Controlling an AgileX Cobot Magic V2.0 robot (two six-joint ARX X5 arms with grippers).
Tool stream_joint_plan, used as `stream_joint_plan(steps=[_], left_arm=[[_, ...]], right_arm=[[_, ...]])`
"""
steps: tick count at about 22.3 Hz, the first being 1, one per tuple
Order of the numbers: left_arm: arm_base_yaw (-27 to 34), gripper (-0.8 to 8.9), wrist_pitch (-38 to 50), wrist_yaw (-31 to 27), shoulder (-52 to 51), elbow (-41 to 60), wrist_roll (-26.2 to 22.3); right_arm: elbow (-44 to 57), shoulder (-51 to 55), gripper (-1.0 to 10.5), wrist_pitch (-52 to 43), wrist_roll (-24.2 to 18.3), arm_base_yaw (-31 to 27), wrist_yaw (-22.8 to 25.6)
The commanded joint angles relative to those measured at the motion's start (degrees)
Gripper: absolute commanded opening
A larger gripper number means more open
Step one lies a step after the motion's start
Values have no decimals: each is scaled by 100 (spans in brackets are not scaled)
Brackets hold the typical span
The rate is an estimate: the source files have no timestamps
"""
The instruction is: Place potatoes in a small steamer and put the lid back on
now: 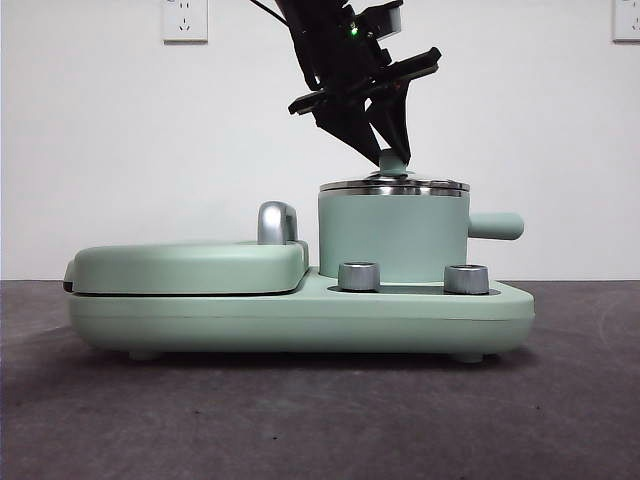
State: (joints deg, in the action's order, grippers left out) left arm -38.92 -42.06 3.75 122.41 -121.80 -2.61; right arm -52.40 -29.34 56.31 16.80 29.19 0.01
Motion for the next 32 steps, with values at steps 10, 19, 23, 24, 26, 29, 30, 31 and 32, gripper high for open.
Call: stream_joint_plan(steps=[10, 19, 23, 24, 26, 29, 30, 31, 32], left_arm=[[-201, 17, -166, -640, 214, -146, -105], [-236, 190, -175, -638, 212, -146, -46], [-229, 371, -267, -638, 7, -149, 74], [-232, 392, -319, -638, -85, -149, 72], [-232, 415, -625, -638, -339, -149, 72], [-234, 414, -1469, -632, -800, -149, 68], [-234, 414, -1753, -632, -975, -149, 72], [-234, 414, -2006, -629, -1147, -149, 72], [-234, 413, -2243, -625, -1342, -146, 72]], right_arm=[[-39, -11, 441, -59, 59, 35, 4], [-39, -11, 441, -59, 59, 35, 4], [-39, -11, 441, -59, 59, 35, 4], [-39, -11, 441, -59, 59, 35, 4], [-39, -9, 441, -59, 59, 35, 4], [-39, -11, 441, -59, 59, 35, 4], [-39, -11, 441, -59, 59, 35, 4], [-39, -11, 441, -59, 57, 35, 4], [-39, -11, 441, -59, 57, 35, 4]])
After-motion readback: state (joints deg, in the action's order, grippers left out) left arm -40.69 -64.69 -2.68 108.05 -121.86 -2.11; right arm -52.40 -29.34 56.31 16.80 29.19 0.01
